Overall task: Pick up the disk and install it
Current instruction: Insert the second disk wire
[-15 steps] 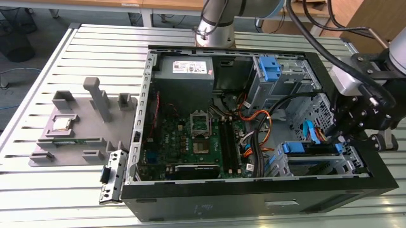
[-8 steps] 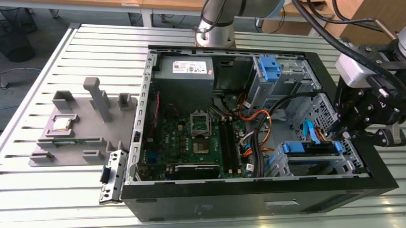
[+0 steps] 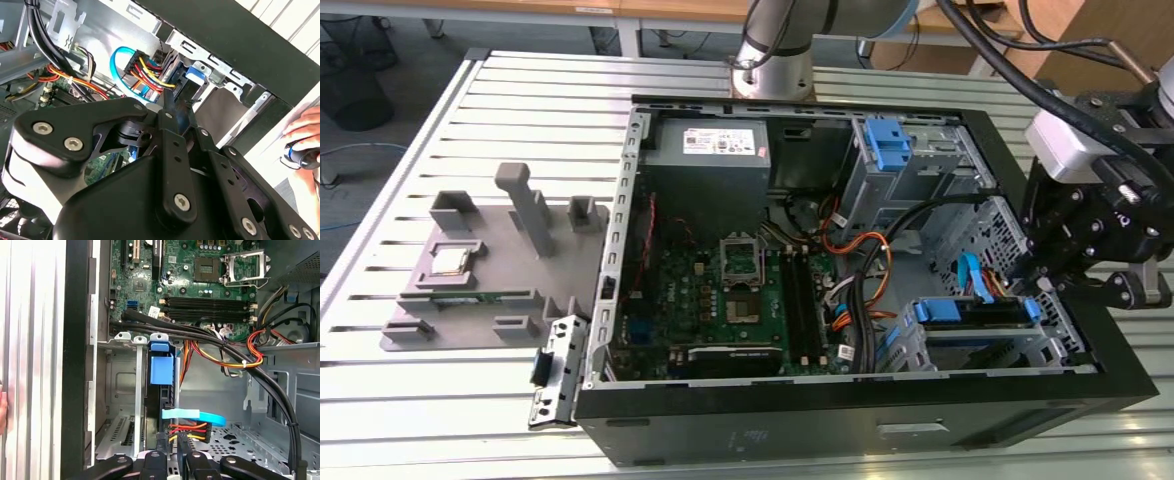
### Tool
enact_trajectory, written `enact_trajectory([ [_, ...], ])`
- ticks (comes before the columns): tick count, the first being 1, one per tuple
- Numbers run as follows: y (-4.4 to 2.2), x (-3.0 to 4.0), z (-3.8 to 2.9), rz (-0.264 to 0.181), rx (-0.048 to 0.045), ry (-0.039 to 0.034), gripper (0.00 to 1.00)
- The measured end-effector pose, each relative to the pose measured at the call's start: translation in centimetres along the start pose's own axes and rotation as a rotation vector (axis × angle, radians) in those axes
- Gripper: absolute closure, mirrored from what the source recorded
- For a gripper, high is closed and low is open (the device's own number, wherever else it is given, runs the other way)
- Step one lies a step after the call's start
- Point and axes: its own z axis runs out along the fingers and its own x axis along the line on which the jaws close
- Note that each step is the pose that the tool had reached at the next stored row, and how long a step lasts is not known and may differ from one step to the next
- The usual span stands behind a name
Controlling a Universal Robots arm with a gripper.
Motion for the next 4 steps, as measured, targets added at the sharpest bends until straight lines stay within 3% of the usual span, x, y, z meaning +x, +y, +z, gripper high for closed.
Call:
enact_trajectory([
  [4, 0.00, 0.00, 0.00, 0.000, -0.0018, 0.0000, 0.77],
])
